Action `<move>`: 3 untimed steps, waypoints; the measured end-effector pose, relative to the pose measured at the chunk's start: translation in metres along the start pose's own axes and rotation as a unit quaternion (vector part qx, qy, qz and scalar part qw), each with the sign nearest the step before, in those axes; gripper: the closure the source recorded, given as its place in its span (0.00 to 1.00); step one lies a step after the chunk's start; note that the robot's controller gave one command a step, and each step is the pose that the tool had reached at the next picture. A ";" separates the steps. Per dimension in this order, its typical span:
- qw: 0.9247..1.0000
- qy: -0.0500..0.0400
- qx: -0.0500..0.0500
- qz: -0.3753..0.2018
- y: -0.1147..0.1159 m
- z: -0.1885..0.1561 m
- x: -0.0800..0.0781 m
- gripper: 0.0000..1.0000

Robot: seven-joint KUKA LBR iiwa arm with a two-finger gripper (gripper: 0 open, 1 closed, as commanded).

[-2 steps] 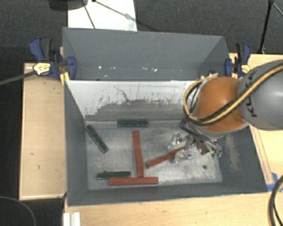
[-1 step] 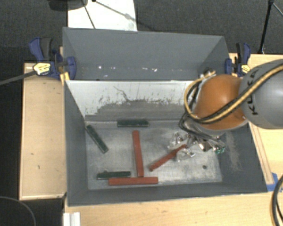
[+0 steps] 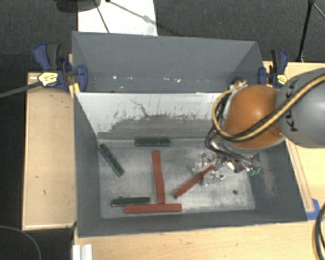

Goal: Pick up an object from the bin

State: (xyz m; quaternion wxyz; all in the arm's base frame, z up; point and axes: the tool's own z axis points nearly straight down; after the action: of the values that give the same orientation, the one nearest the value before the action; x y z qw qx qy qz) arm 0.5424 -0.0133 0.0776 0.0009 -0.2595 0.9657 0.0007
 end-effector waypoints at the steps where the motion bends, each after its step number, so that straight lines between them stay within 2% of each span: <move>1: 0.990 -0.005 0.002 -0.144 -0.012 0.003 0.036 1.00; 3: 0.990 -0.004 0.002 -0.141 -0.012 0.003 0.036 1.00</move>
Offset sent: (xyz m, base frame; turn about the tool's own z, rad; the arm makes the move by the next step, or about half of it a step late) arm 0.0000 0.0000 0.0000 0.0000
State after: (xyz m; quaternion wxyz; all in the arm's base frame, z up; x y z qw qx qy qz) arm 0.5176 -0.0414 0.0741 0.0058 -0.3933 0.9194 -0.0002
